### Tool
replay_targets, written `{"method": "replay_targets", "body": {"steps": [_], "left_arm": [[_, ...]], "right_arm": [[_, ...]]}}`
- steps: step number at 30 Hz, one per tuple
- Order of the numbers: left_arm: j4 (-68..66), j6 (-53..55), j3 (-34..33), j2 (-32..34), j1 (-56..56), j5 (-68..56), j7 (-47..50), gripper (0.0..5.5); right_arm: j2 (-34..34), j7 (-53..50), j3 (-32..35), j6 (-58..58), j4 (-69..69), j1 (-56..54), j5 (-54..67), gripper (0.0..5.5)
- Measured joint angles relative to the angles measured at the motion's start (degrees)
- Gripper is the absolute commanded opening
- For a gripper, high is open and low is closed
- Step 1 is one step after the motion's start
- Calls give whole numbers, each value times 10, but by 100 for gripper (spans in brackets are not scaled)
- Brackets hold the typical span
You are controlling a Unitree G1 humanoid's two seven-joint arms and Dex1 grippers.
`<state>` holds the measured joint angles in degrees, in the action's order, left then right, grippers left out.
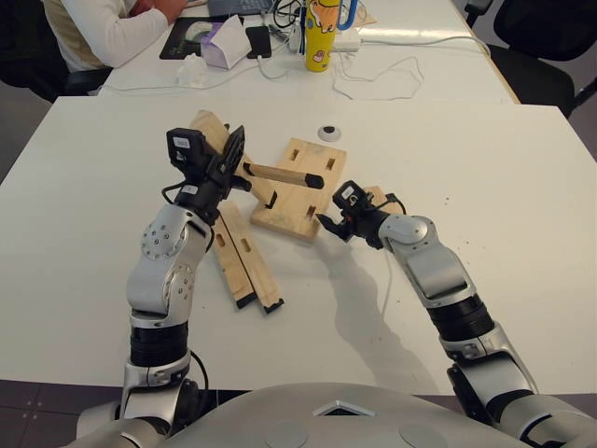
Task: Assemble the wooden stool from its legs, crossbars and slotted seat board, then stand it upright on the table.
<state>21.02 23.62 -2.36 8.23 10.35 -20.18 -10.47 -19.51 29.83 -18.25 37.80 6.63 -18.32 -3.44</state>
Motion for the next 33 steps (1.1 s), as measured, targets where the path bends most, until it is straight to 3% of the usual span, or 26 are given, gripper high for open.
{"method": "replay_targets", "body": {"steps": [14, 33], "left_arm": [[18, 54, -47, -3, 13, -52, 17, 104], [-3, 76, -49, 4, 29, -68, 11, 104]], "right_arm": [[0, 0, 0, 0, 0, 0, 0, 330], [1, -3, 0, 0, 0, 0, -1, 330]]}}
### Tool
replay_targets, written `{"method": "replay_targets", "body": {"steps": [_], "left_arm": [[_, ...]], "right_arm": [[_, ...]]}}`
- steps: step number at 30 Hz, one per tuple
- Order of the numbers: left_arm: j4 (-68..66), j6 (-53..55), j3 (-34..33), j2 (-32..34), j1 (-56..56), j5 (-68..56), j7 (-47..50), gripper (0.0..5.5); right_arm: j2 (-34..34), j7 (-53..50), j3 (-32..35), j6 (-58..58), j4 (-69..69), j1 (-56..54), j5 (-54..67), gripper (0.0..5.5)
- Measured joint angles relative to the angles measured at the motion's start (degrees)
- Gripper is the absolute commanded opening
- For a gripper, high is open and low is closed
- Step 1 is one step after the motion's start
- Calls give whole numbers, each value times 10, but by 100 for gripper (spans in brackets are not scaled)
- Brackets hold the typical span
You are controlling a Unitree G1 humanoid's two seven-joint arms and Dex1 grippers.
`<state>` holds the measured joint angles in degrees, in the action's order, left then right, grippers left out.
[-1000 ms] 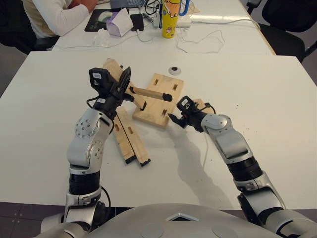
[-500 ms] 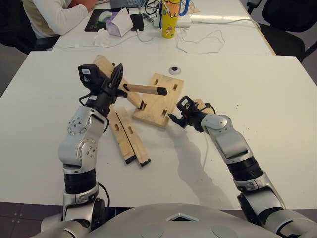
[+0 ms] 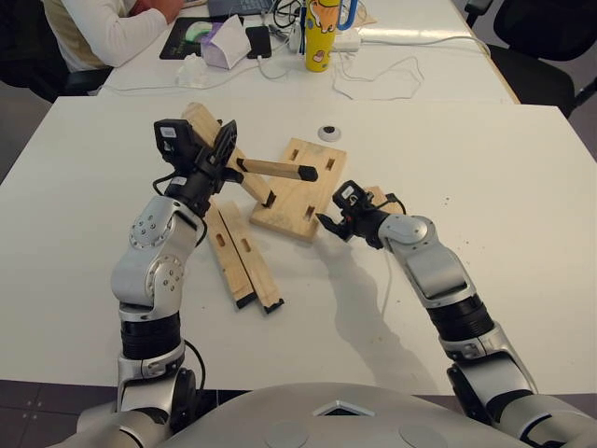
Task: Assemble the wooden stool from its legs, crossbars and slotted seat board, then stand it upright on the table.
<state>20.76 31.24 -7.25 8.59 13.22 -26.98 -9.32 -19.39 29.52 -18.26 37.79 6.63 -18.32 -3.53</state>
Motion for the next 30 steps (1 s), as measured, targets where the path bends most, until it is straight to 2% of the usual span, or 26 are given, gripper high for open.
{"method": "replay_targets", "body": {"steps": [6, 18, 30], "left_arm": [[-7, -4, 1, 0, 0, 4, -2, 104], [-15, -14, 49, 33, 8, 48, -23, 103], [-1, 47, 67, 48, 35, 64, -20, 103]], "right_arm": [[1, 0, -1, 0, 0, 0, 0, 330], [1, 0, -1, 0, 0, 0, 0, 330], [2, -1, -1, 0, 0, 0, 0, 330]]}}
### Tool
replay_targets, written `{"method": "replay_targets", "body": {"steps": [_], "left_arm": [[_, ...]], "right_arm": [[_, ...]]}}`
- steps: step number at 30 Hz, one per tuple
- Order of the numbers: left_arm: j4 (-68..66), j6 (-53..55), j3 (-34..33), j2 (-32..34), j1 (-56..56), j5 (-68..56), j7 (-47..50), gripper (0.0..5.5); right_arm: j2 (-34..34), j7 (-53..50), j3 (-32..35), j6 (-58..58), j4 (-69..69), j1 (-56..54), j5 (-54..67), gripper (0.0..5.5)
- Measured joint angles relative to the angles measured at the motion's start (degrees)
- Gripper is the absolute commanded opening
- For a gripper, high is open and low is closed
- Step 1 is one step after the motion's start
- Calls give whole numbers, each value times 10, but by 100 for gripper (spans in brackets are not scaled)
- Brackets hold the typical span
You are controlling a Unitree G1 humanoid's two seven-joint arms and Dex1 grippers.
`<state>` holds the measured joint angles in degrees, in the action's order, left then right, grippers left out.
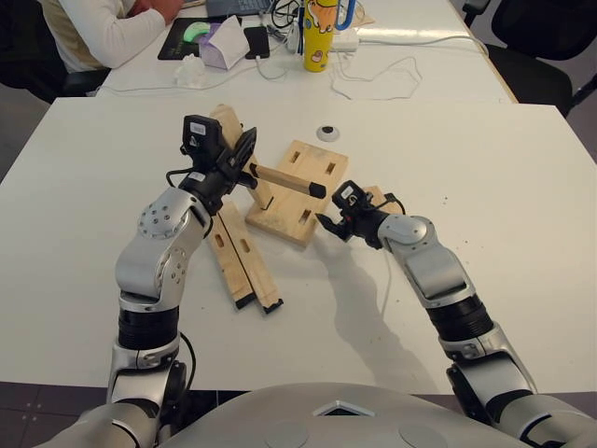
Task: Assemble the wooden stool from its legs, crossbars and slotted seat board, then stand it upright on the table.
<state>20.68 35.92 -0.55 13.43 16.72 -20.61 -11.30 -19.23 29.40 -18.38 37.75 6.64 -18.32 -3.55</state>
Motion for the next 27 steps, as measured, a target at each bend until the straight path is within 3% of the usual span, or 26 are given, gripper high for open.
{"method": "replay_targets", "body": {"steps": [27], "left_arm": [[-9, -12, 44, 42, 15, 15, -33, 103]], "right_arm": [[-2, -7, -1, -16, -7, 3, -6, 330]]}}
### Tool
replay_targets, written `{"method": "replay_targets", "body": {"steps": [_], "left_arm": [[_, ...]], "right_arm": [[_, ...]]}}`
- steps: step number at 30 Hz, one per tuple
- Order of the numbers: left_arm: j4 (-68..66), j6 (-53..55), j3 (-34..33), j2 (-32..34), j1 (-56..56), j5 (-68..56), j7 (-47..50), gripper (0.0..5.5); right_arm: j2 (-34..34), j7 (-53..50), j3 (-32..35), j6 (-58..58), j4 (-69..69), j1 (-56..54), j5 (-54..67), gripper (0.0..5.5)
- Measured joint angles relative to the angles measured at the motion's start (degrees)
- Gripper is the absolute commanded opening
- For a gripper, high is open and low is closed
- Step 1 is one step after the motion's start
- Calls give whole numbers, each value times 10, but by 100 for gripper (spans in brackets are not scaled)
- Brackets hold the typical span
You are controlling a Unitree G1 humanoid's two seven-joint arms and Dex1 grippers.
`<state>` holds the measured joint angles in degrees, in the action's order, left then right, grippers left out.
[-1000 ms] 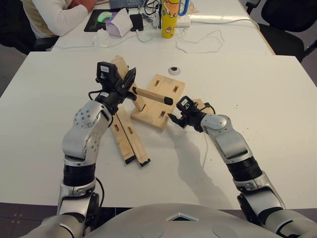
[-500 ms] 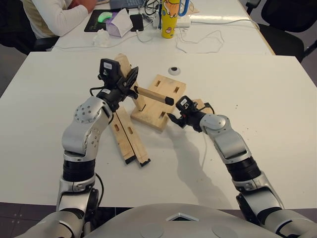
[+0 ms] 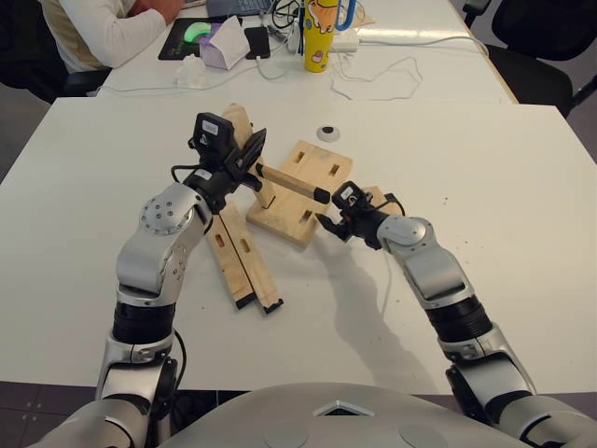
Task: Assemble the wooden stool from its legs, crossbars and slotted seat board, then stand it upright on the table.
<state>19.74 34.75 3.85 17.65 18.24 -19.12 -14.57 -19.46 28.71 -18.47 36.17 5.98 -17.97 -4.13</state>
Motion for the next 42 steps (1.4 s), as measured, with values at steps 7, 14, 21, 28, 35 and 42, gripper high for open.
{"method": "replay_targets", "body": {"steps": [7, 14, 21, 28, 35, 42], "left_arm": [[24, 29, 16, 13, 8, 0, 0, 103], [-6, 8, 15, 21, 8, -4, -13, 104], [-35, -15, 22, 30, 21, -6, -37, 104], [-61, -23, 24, 33, 37, -10, -53, 104], [-74, -27, 3, 30, 33, -37, -58, 104], [-93, -27, -22, 29, 30, -69, -59, 104]], "right_arm": [[1, 0, 0, -7, -1, 5, 0, 330], [2, 0, 0, -7, -1, 6, 1, 330], [3, 0, 0, -7, -1, 6, 1, 330], [3, 0, 1, -8, -1, 6, 2, 330], [3, 0, 2, -8, -1, 6, 2, 330], [3, 0, 2, -8, -1, 6, 2, 330]]}}
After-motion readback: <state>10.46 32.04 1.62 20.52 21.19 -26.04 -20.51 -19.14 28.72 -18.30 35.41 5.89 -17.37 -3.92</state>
